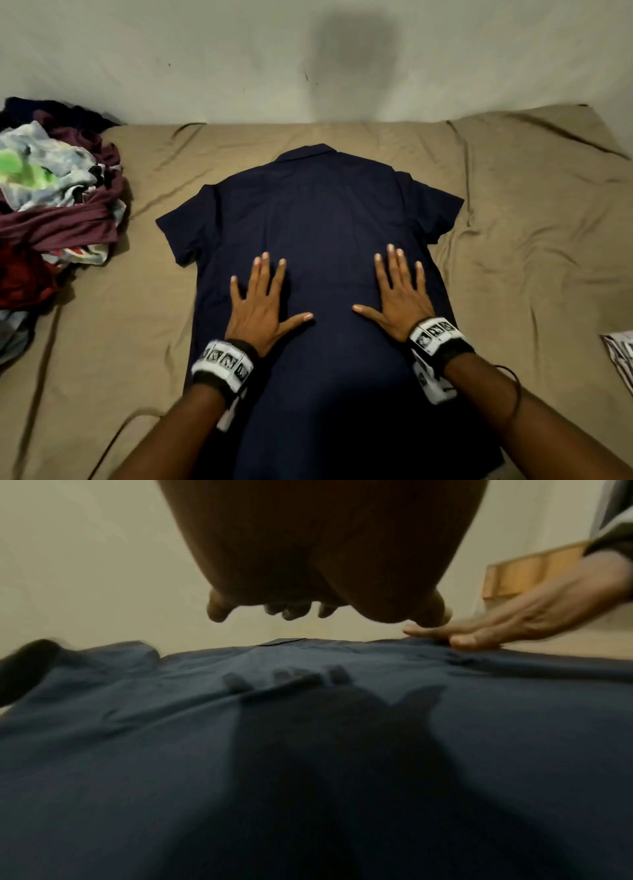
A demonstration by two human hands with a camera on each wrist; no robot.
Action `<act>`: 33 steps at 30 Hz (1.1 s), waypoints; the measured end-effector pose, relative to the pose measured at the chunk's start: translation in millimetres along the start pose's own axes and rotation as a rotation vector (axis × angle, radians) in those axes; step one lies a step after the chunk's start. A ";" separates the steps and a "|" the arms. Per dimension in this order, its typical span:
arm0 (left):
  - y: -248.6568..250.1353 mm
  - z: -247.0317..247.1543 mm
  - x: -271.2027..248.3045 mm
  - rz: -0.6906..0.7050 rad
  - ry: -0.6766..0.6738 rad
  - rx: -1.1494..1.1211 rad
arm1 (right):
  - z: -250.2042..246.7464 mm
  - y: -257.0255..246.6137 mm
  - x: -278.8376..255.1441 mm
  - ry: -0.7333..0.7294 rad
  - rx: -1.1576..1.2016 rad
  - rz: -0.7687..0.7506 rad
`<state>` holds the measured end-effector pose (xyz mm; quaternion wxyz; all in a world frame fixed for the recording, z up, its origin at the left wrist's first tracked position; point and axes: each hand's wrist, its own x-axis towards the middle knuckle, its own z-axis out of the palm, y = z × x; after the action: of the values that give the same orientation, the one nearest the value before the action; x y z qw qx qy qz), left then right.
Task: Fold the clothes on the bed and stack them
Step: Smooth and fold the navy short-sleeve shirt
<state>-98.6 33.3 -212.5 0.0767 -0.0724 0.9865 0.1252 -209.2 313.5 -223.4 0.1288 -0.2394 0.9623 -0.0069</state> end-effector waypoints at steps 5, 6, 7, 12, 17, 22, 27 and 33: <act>-49.9 2.1 67.4 0.136 -0.249 0.221 | -0.5 6.5 74.6 -0.074 -0.135 -0.133; -74.0 3.9 68.8 0.094 -0.275 0.221 | -0.6 28.2 81.7 -0.059 -0.155 -0.112; -100.7 1.2 67.8 0.029 -0.273 0.200 | -3.0 50.1 87.6 -0.041 -0.170 -0.072; -165.7 -27.1 63.7 -0.242 -0.293 0.128 | -34.5 114.4 94.8 -0.172 -0.266 0.088; -90.3 -46.3 100.8 -0.411 -0.073 0.199 | -57.1 78.7 118.3 -0.150 -0.291 0.057; -16.0 -33.8 174.8 0.089 -0.109 0.027 | -68.6 2.6 193.0 -0.175 -0.176 -0.183; -65.0 -18.1 222.4 -0.118 -0.277 0.098 | -51.0 25.8 248.2 -0.283 -0.102 -0.044; -156.6 -62.4 225.3 -0.404 -0.316 0.025 | -77.2 106.6 258.8 -0.323 -0.176 0.179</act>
<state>-301.8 -160.6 -228.0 0.2545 -0.2464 0.9293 0.1049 -498.1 284.4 -220.0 0.2600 -0.1612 0.9435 0.1271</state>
